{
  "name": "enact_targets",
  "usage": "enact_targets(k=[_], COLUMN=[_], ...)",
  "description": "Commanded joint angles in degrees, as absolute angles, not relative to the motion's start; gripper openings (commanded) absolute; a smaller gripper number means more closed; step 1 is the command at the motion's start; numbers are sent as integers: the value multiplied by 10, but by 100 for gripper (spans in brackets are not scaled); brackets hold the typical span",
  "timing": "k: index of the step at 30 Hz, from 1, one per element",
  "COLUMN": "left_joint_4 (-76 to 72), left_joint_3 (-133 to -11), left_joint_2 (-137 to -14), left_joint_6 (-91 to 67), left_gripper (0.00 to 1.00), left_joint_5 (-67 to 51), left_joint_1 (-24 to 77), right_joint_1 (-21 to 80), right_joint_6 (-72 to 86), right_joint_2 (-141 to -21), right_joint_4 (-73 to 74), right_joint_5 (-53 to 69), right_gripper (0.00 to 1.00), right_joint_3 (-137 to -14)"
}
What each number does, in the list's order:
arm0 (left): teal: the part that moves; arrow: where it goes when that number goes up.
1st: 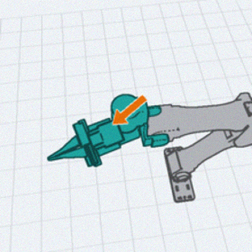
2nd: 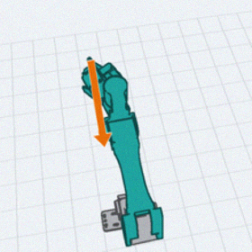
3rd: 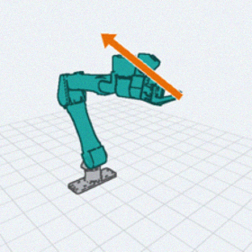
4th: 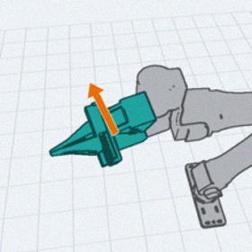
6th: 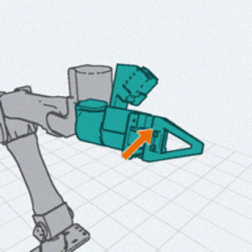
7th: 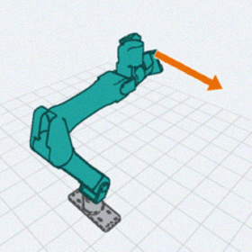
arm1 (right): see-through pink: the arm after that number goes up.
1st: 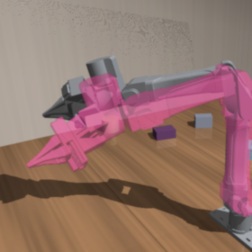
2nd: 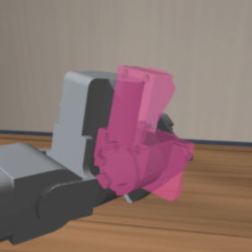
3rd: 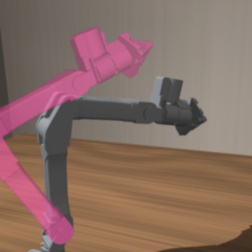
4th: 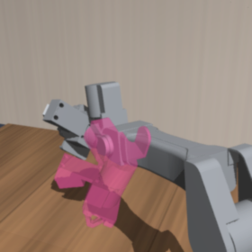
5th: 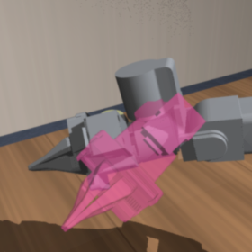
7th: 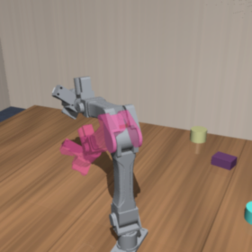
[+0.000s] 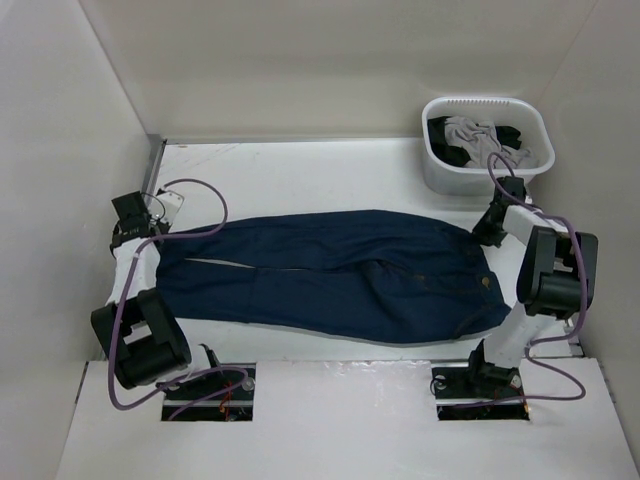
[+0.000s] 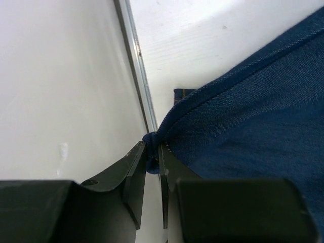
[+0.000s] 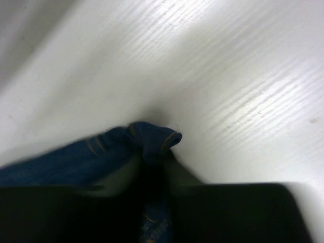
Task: Fold and stack the trousers
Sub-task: Fold the trousers
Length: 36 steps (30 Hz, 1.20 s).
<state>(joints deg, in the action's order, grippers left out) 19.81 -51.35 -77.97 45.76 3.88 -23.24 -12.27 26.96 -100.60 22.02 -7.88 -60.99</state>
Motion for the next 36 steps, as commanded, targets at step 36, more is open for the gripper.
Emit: enact_targets(k=[36], left_joint_4=[387], left_joint_3=[-421], left_joint_2=[-592], left_joint_6=[538], left_gripper=[12], left_joint_5=[-30], left_joint_1=[-258], right_joint_1=[-247], right_joint_6=[376], right_joint_2=[-505], right_joint_4=[103], right_joint_5=[-31], right_gripper=[36], right_joint_3=[-298])
